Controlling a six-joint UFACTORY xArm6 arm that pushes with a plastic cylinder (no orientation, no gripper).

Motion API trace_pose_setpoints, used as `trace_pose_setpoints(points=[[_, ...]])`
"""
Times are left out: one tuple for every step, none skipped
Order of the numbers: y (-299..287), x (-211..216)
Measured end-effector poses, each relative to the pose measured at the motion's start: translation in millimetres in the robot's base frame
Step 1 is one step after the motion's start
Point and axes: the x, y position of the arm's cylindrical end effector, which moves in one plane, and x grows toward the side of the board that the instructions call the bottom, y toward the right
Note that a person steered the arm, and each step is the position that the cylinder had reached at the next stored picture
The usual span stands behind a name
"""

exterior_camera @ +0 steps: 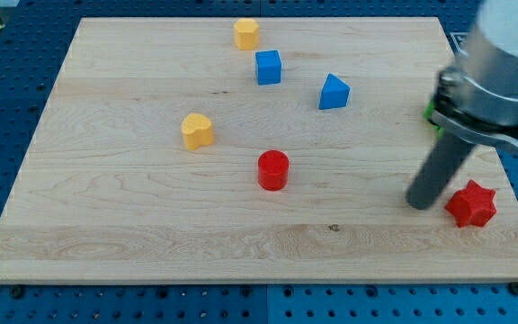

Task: Point at the yellow heart

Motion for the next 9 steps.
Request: trace_pose_setpoints(points=[[-32,-16],[-32,-16],[-38,-16],[-69,-9],[-93,4],[-143,16],[-259,3],[-295,-63],[-297,-75]])
